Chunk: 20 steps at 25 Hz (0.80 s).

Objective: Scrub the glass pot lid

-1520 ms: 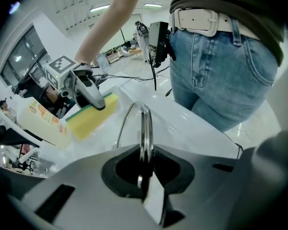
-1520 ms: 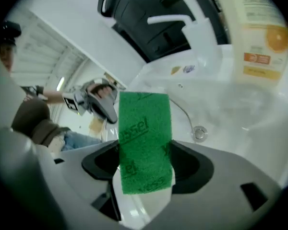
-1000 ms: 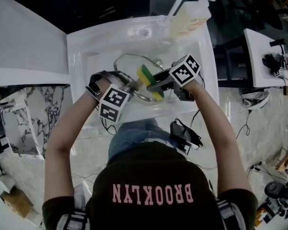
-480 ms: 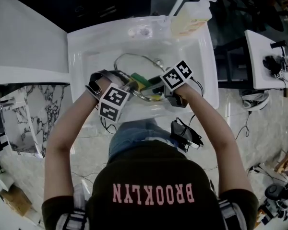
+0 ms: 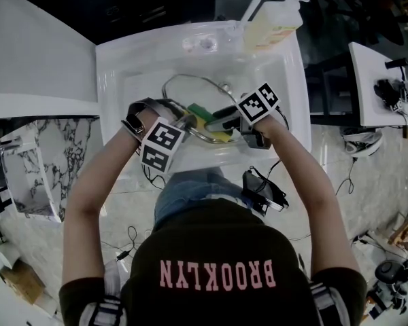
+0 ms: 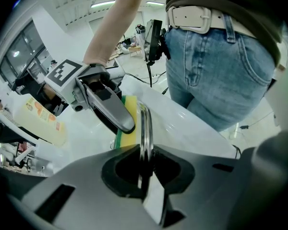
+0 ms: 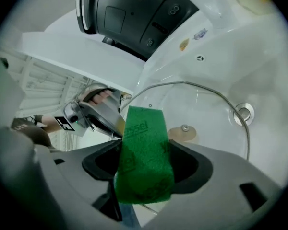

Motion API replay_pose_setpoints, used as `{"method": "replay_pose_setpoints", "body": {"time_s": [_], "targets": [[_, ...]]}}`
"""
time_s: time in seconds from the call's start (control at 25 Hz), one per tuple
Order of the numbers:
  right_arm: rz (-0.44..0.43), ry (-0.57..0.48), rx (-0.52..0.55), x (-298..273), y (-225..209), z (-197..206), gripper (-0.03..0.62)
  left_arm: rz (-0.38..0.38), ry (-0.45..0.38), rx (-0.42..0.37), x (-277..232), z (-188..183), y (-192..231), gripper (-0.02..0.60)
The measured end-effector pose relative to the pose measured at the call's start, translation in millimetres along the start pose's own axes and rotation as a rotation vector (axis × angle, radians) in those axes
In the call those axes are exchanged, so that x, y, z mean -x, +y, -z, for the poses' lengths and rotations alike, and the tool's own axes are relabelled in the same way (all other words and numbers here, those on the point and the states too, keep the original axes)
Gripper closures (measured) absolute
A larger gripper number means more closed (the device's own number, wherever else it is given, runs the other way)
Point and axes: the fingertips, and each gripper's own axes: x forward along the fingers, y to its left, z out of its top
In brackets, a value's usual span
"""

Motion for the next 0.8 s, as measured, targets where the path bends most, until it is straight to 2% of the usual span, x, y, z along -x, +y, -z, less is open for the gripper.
{"method": "replay_pose_setpoints", "body": {"time_s": [0.16,0.28,0.64,0.8], "targets": [[0.086,0.149,0.149,-2,-10,11,0.304,0.007,0.001,0.001,0,0,-1,0.545],[0.12,0.212,0.202,-2,-17,16,0.307,0.009,-0.001,0.0,0,0,-1,0.544],[0.284,0.322,0.235,11,-69,33,0.307,0.002,-0.007,-0.01,1,1,-1,0.545],[0.333,0.337,0.237,14,-88,33,0.309,0.001,-0.011,-0.014,1,2,-1,0.545]]}}
